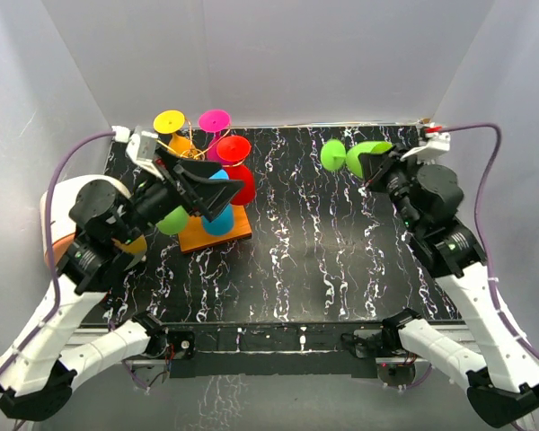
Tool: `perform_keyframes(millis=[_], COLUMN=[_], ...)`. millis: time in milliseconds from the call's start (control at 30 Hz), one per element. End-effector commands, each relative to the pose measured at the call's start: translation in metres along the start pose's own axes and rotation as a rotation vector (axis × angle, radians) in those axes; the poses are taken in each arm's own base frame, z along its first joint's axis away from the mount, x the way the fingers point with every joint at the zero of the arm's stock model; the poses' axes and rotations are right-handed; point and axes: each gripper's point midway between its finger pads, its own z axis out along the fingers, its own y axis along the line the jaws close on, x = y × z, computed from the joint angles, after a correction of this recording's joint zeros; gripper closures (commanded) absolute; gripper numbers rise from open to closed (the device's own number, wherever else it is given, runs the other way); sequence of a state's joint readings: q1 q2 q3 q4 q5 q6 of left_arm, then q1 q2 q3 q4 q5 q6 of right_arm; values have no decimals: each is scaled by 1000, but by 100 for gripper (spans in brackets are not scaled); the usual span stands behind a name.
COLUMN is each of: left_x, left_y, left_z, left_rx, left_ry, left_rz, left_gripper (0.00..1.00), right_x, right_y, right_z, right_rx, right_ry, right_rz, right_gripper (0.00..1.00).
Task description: Place the wine glass upside down on the wine glass rack
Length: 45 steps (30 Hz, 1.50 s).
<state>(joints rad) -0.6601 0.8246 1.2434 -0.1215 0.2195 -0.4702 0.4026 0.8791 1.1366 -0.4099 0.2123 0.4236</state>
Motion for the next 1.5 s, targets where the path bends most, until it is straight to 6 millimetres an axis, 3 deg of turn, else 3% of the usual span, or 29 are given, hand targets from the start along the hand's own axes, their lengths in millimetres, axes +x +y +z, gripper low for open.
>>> perform_keyframes(millis=[0,267,433,600,867,1133,1233,1333,1467], left_x=[-22,-45,-70,-97,-81,-77,-70,-76,-69], left_y=[-35,-30,-21,-33,-21,-45,-46,-48,-47], left_z=[20,71,95,119,137,147,150,148,165], left_rx=[175,182,179,269,161,216,188,202,193], left_ry=[-64,-138,-266,-341,-375,-395,-431,-506,-503], left_rz=[-128,-350,-560,-549,-580,-532,-501,-486,-491], left_gripper=[2,5,8,15,17,20,21,21,21], right_x=[-97,-145,-153,-160,-164,-158,-151,-145,-141], right_y=[61,101,112,118,120,124,123,124,123], right_z=[-34,-66,-82,-92,-97,-93,-89,-87,-89], right_rx=[-294,-561,-715,-801,-861,-901,-901,-902,-902], right_ry=[-329,-545,-664,-710,-718,-685,-662,-639,-624], right_rz=[117,271,342,414,502,549,558,560,557], right_gripper=[100,100,100,100,100,100,100,100,100])
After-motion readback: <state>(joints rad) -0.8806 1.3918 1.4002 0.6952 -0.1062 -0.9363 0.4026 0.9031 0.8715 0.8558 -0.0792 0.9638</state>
